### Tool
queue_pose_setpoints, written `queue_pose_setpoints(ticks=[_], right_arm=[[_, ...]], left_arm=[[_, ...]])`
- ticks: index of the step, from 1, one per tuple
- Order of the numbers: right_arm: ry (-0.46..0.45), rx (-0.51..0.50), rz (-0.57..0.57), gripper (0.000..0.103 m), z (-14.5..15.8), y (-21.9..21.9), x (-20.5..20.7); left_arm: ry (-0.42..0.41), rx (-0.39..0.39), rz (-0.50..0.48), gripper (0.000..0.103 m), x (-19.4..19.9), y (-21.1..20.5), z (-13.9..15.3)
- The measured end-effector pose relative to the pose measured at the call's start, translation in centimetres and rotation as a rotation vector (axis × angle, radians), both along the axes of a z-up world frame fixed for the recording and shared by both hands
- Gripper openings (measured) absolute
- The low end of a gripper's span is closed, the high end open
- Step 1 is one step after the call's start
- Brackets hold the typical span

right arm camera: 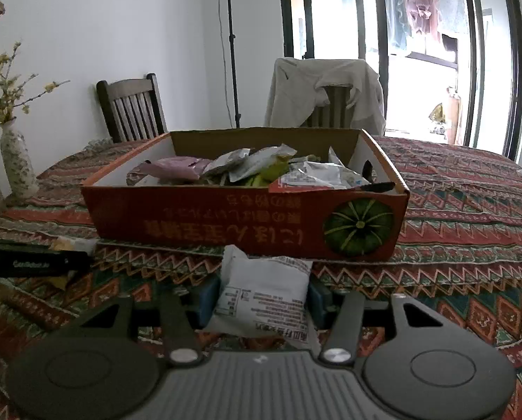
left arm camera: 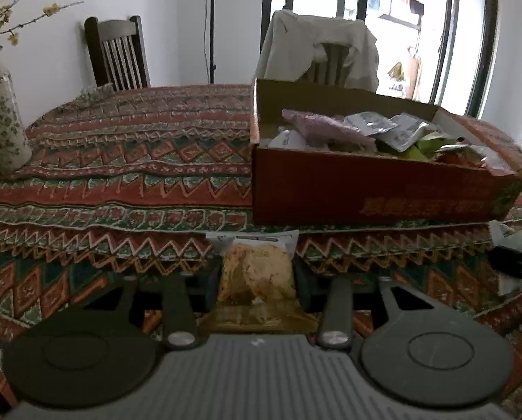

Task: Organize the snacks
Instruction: 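Carry both packets over the cardboard box and open both tools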

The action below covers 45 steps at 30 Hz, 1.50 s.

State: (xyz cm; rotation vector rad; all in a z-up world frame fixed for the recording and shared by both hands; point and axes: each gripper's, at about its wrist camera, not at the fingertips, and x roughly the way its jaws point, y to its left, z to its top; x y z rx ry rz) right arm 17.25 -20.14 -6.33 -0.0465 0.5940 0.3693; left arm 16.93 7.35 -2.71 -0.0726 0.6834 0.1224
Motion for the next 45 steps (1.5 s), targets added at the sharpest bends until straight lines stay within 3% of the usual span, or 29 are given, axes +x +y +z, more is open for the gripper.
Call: queue_pose_setpoints(ticks=[10, 17, 24, 33, 43, 45], right_arm=[[-0.076, 0.034, 0.034, 0.052, 2.5, -0.4, -1.5], [-0.2, 0.055, 0.038, 0.052, 6.2, 0.2, -0.4], [-0.274, 0.056, 0.007, 0.052, 8.6, 0.7, 3.9], [-0.27, 0.081, -0.081, 0.052, 7.2, 0.9, 10.7], [-0.217, 0.019, -0.039, 0.053, 3.8, 1.7, 11.8], [-0.209, 0.019, -0.048, 0.062, 3.5, 1.6, 12.0]], left_arm=[[-0.171, -0.006, 0.009, 0.042, -2.9, -1.2, 4.7], [-0.257, -0.042, -0.002, 0.042, -0.5, -2.4, 8.6], [-0.299, -0.051, -0.029, 0.042, 4.3, -4.4, 10.8], [-0.269, -0.076, -0.008, 0.042, 11.4, -6.2, 9.0], [-0.243, -0.059, 0.01, 0.042, 12.8, -5.1, 5.0], [-0.248, -0.057, 0.026, 0.054, 12.6, -5.0, 4.9]])
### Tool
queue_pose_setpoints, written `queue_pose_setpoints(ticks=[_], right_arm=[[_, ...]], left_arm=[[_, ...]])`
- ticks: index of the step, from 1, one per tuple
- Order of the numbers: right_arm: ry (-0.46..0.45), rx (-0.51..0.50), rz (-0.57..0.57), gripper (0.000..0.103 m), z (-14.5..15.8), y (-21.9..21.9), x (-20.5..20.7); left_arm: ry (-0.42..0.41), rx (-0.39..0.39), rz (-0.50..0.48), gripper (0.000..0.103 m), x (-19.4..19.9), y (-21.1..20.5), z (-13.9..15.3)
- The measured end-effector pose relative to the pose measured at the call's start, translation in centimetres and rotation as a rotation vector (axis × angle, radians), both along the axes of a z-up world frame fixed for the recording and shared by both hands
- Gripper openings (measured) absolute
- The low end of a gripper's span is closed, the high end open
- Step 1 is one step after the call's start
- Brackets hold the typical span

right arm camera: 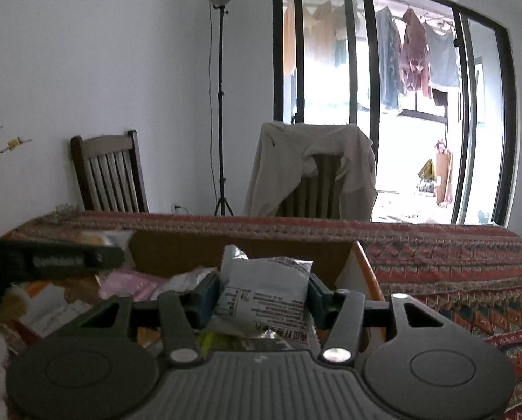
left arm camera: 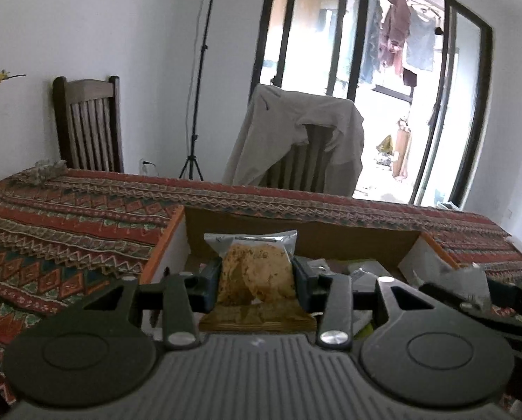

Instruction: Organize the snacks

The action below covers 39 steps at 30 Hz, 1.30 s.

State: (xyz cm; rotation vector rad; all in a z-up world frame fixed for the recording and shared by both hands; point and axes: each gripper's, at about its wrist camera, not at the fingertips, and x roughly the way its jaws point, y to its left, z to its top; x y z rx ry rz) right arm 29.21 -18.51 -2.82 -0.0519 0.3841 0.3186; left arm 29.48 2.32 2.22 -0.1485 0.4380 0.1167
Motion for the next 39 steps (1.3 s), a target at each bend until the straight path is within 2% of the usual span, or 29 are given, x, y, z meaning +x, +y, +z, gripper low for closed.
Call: queue_pose_setpoints(ticks=[1, 2, 3, 4, 5, 13, 20, 24, 31, 39], right_arm=[[0.0, 0.004, -0.004, 0.073, -0.1, -0.1, 0.0], [-0.002, 0.011, -0.007, 0.079, 0.0, -0.2, 0.0], [-0.006, 0.019, -0.009, 0.089, 0.0, -0.5, -0.1], [-0.008, 0.029, -0.009, 0.1, 0.0, -0.7, -0.1], [-0.007, 0.038, -0.007, 0.103, 0.2, -0.8, -0.2], [-0.033, 0.028, -0.019, 0.103, 2.4, -1.3, -2.3], [-0.027, 0.024, -0.011, 0.103, 3.6, -2.8, -7.2], [-0.006, 0.019, -0.001, 0.103, 3.3, -4.0, -10.8], [0.035, -0.003, 0.006, 0.103, 2.1, -5.4, -15.9], [0.081, 0.001, 0.005, 0.103, 0.6, -6.6, -19.2]], left_arm=[[-0.001, 0.002, 0.009, 0.074, -0.3, 0.1, 0.1], [-0.013, 0.006, 0.022, 0.092, -0.5, 0.2, 0.1], [-0.035, 0.007, 0.036, 0.099, -0.9, 0.2, 0.3], [-0.05, 0.004, 0.041, 0.103, -1.2, 0.1, 0.6], [-0.062, 0.001, 0.04, 0.103, -1.4, 0.1, 0.9], [-0.107, 0.007, 0.049, 0.103, -4.5, -0.4, 3.8], [-0.118, 0.028, 0.031, 0.103, -10.9, 0.1, 5.3], [-0.122, 0.025, 0.003, 0.103, -14.7, 0.2, 5.1], [-0.074, 0.031, -0.033, 0.103, -19.8, -0.3, 3.2], [-0.019, 0.015, -0.045, 0.103, -23.6, -0.8, 0.8]])
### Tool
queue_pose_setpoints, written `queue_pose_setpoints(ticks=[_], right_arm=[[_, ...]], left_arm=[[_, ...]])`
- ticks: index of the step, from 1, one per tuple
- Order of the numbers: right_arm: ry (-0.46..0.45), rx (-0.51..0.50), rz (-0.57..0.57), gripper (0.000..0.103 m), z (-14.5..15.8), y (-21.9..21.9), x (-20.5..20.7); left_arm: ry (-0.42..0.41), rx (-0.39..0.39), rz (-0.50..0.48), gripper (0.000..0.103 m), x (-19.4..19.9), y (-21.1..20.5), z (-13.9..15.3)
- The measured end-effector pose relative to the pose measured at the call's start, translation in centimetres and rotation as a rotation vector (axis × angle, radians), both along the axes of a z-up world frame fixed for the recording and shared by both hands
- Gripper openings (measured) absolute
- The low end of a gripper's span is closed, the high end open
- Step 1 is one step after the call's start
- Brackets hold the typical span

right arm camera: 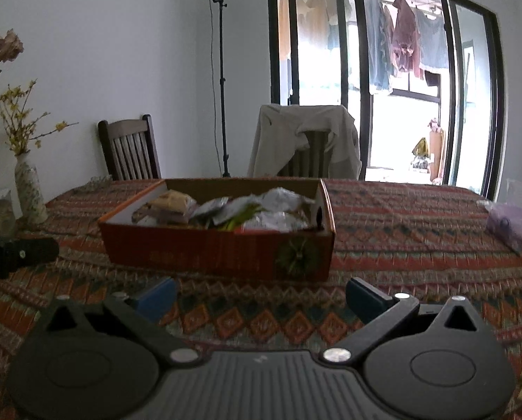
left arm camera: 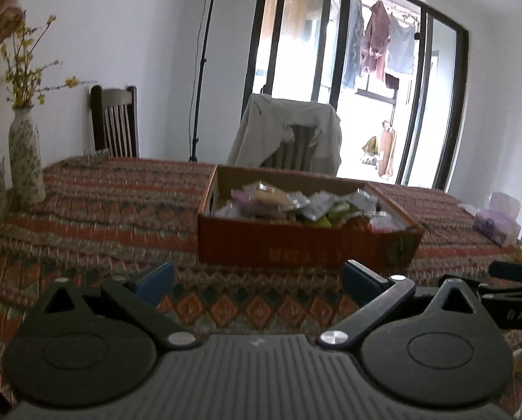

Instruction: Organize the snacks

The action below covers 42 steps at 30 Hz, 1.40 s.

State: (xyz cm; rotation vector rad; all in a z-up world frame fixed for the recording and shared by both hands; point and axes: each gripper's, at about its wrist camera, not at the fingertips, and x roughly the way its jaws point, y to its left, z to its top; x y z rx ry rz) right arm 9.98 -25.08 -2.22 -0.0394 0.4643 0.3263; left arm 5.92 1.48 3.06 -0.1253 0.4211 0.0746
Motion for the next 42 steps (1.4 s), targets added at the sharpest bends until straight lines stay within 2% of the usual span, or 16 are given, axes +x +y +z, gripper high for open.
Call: queue_pose_setpoints(ticks=[11, 42], right_arm=[[0.018, 0.01, -0.009, 0.103, -0.6, -0.7, -1.9], [0.02, 0.009, -0.008, 0.103, -0.4, -0.5, -2.3]], left_arm=[[0.042, 0.01, 0.006, 0.103, -1.9, -0.6, -1.6], [0.04, 0.015, 0.0, 0.103, -2.4, -0.8, -1.7]])
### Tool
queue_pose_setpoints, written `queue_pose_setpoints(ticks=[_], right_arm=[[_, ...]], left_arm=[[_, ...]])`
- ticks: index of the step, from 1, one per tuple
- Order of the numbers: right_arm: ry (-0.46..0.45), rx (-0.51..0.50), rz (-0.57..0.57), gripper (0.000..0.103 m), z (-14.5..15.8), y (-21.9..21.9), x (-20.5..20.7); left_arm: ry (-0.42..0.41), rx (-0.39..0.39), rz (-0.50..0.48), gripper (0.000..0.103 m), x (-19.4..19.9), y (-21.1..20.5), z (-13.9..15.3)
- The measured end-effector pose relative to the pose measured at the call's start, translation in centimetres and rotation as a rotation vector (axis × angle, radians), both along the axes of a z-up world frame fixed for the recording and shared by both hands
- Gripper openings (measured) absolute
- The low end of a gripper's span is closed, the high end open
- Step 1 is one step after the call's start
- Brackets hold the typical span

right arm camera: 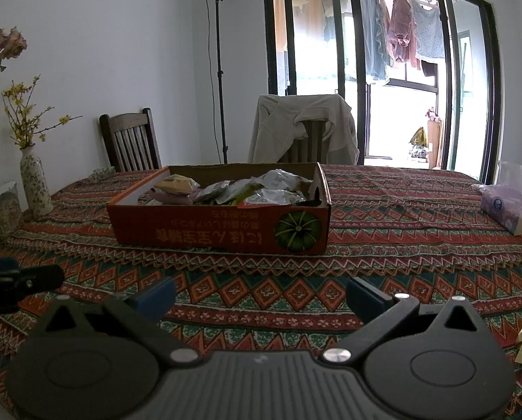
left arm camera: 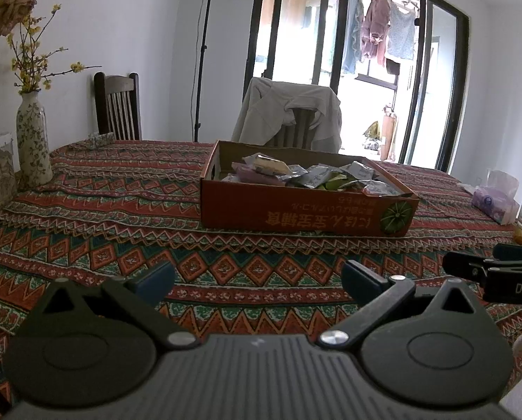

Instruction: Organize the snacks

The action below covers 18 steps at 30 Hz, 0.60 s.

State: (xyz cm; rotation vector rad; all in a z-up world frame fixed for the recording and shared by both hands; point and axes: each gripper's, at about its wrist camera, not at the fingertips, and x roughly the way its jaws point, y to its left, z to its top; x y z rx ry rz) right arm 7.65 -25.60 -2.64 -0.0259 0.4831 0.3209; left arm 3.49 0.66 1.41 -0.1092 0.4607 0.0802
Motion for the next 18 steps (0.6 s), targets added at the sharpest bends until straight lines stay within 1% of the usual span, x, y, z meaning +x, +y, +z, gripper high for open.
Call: queue_pose_setpoints(ticks=[18], right_arm=[[0.0, 0.0, 0.0, 0.103, 0.02, -0.03, -0.02]], left_arm=[[-0.001, 0.004, 0.0, 0.103, -0.06, -0.15, 0.06]])
